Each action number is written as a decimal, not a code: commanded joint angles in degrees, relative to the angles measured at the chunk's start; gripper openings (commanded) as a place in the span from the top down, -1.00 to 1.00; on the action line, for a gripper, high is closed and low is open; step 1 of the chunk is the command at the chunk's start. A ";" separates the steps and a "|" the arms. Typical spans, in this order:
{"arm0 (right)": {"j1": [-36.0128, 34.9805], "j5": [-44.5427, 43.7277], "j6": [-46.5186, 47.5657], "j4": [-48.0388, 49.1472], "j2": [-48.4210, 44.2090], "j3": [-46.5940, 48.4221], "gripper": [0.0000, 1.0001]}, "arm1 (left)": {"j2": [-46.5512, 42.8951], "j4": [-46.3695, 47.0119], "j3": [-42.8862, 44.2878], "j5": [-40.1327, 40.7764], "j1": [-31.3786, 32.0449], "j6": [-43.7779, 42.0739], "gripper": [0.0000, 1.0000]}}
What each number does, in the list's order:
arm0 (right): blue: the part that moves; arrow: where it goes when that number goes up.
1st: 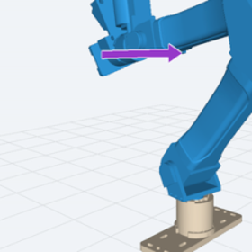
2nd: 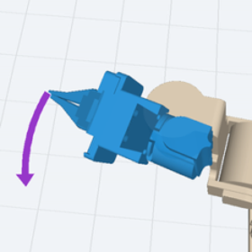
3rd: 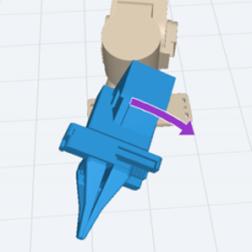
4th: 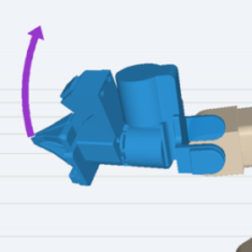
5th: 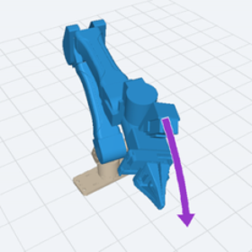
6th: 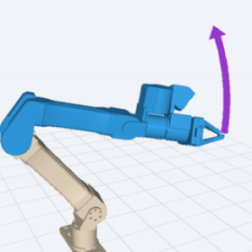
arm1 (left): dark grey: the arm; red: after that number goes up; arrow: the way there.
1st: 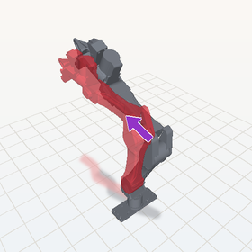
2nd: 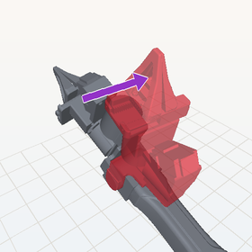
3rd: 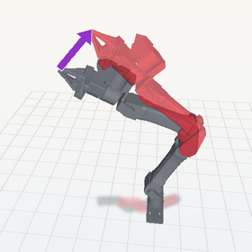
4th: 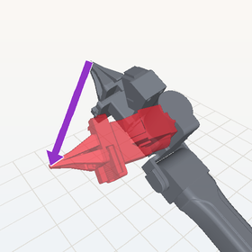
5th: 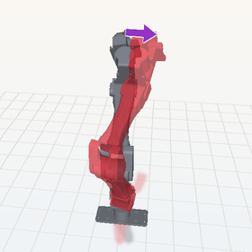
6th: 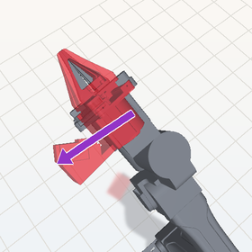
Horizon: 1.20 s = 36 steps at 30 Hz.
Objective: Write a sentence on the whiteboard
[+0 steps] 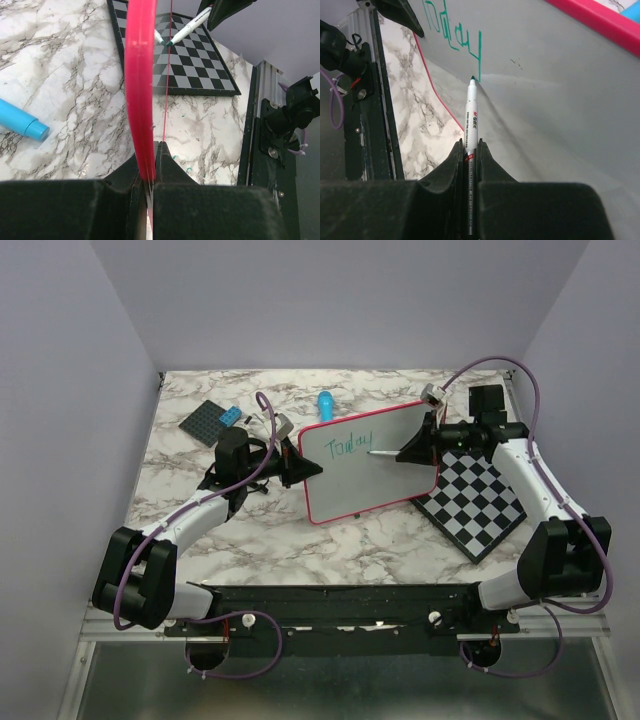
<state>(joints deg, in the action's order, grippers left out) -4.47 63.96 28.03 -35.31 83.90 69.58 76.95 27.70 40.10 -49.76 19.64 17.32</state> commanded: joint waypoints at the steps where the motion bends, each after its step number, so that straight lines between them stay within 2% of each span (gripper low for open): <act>1: -1.51 0.55 -1.84 2.44 0.56 0.82 0.99 | 1.01 -5.29 0.07 4.05 0.22 -6.07 1.00; 14: -0.90 -0.95 -3.86 2.97 -2.16 3.72 0.99 | 0.84 -5.64 0.16 3.97 0.22 -6.25 1.00; 24: 0.07 1.43 -1.49 -1.96 -8.40 3.37 0.99 | 0.92 -5.64 0.25 3.97 0.31 -6.25 1.00; 36: 5.61 2.13 0.53 -1.87 -7.26 4.69 0.99 | 1.01 -5.73 0.24 4.14 0.31 -6.51 1.00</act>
<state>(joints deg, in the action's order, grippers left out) 0.21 64.84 26.92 -36.14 76.09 73.03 76.95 27.29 40.40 -49.76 19.64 16.82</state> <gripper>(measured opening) 0.140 0.091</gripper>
